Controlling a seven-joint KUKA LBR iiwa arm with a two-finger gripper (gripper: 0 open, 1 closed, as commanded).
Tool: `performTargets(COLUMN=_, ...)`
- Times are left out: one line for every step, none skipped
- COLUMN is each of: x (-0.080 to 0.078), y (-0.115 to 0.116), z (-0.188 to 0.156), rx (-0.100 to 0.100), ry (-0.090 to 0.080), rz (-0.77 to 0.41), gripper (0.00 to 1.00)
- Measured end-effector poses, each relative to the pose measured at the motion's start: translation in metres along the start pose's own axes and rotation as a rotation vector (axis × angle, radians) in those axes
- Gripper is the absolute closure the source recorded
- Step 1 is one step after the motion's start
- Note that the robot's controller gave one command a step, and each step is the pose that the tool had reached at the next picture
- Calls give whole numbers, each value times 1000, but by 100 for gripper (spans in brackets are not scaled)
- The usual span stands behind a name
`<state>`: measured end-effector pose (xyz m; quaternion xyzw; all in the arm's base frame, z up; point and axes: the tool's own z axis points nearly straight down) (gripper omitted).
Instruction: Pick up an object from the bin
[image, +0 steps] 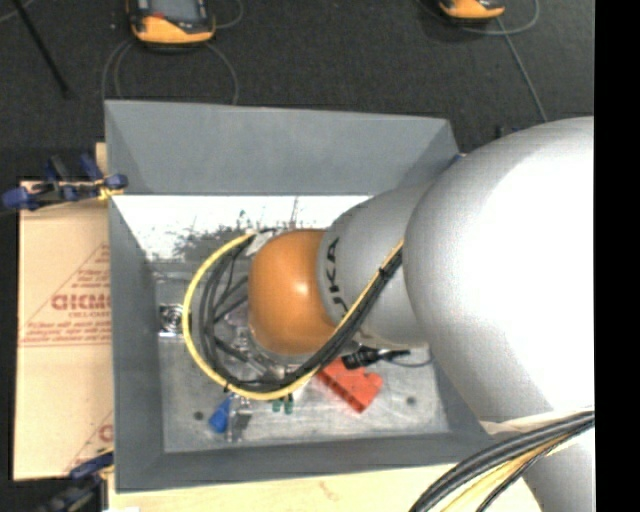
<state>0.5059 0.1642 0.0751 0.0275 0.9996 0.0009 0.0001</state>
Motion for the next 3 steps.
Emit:
performTargets(x=10, y=10, z=1, rx=2, ry=-13, rz=-221, gripper=0)
performTargets(x=8, y=12, z=-1, rx=-3, ry=-18, rz=-217, gripper=100)
performTargets(x=0, y=4, z=-161, rx=1, ry=-12, rz=-365, gripper=100)
